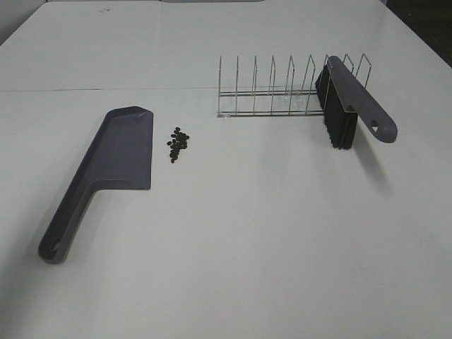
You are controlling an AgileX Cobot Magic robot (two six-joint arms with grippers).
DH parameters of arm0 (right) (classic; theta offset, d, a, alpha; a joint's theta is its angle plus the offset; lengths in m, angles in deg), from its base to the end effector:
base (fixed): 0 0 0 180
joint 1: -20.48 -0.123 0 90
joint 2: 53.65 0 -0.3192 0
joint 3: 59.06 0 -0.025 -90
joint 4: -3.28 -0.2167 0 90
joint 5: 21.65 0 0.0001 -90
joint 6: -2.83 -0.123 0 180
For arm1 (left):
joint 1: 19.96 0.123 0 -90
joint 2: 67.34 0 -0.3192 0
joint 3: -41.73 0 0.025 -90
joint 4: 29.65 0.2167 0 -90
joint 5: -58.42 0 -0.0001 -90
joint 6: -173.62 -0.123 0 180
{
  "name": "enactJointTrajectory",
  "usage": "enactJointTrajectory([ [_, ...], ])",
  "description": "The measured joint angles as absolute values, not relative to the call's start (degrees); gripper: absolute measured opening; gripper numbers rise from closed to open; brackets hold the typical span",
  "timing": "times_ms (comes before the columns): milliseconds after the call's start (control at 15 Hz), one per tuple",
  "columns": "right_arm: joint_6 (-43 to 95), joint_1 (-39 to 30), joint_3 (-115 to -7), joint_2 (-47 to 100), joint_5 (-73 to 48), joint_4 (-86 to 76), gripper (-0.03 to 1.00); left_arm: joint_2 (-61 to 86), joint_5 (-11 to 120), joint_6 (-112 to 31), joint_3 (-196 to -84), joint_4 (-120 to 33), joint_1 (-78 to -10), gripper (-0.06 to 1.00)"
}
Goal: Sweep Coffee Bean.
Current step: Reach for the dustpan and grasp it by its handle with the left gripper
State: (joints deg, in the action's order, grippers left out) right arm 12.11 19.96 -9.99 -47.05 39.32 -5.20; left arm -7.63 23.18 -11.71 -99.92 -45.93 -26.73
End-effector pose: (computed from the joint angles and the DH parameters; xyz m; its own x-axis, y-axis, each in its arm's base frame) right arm -0.0431 0.0155 0.2483 -0.4312 -0.0928 -0.8975 -0.1638 0.9862 -0.0233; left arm 0.1435 -0.0371 0.3114 -0.6935 -0.0574 -0.7181 0.1392 0.9674 -0.2118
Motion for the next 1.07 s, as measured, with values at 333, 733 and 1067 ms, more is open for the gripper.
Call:
enactJointTrajectory([
  [333, 12.1, 20.0, -10.0, -47.0, 39.3, -5.2, 0.77, 21.5, 10.9, -11.1, -116.4, -47.9, -26.7, 0.62],
  [733, 12.1, 20.0, -10.0, -47.0, 39.3, -5.2, 0.77, 43.0, 8.2, -8.6, -127.5, -45.0, -30.0, 0.66],
  [1067, 12.1, 20.0, -10.0, -47.0, 39.3, -5.2, 0.77, 50.9, 9.0, -1.0, -127.7, -36.6, -34.3, 0.66],
])
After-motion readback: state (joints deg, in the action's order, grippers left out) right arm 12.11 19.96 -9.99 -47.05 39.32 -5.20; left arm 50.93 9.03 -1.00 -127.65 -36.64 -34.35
